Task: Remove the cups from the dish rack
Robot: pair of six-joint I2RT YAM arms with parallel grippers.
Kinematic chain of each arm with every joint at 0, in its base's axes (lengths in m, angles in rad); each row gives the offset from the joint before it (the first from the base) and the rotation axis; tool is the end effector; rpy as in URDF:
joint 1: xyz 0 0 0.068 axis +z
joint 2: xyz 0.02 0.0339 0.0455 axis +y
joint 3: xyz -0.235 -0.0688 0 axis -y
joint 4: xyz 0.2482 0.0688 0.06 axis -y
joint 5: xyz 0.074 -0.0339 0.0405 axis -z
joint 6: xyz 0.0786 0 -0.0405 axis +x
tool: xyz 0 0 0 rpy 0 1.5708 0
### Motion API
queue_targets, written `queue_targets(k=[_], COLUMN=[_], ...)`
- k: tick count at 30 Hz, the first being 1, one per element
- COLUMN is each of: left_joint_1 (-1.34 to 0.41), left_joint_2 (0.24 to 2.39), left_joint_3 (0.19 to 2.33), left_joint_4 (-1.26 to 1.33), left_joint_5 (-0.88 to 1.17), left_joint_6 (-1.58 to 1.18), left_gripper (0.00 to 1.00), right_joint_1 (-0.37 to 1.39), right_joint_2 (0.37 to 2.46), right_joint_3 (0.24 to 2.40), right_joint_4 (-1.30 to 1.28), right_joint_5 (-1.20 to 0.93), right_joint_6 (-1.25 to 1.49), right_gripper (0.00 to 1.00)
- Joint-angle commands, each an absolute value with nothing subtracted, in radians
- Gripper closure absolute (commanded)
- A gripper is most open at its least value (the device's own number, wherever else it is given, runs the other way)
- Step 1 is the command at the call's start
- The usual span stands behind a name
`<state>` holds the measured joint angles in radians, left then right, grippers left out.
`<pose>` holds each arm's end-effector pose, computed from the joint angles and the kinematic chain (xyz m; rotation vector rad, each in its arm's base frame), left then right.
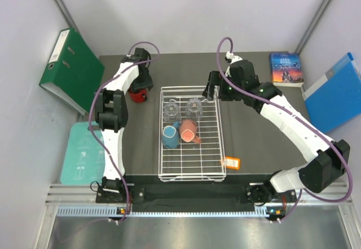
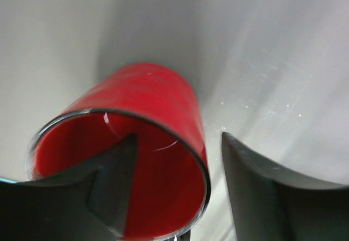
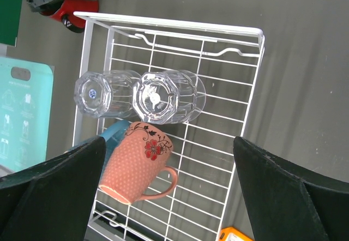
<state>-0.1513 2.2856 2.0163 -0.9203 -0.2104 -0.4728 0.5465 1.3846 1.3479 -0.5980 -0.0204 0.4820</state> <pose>0.4823 -0.0569 0.1427 -0.4889 2.6698 0.1120 0.2978 0.1831 0.3048 -0.0849 2.2684 0.5846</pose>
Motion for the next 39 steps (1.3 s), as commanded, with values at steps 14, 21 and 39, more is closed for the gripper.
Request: queue_targets(k=[14,21,39], left_joint_1=[-0.17,-0.242,-0.267], left_joint_2=[1.766,1.55,1.22], left_joint_3=[1.818,1.602,1.305], left_joint_4=[-0.701,-0.634,-0.632], left_joint_5=[-0.264,-0.293,-0.27], left_joint_6=[-0.578,-0.597,-0.611], left_gripper=[0.01,0.01,0.01], right_joint_1=[0.805,1.077,1.401], right_joint_2=[1.186,1.022,1.112], right_joint_3=[1.186,1.071,0.896], right_joint_4=[-0.707,-0.848,-0.64], right_joint_5=[0.364,0.566,0.746], right_joint_6=[0.333,0.468,0.416], right_gripper=[0.0,0.23,0.24])
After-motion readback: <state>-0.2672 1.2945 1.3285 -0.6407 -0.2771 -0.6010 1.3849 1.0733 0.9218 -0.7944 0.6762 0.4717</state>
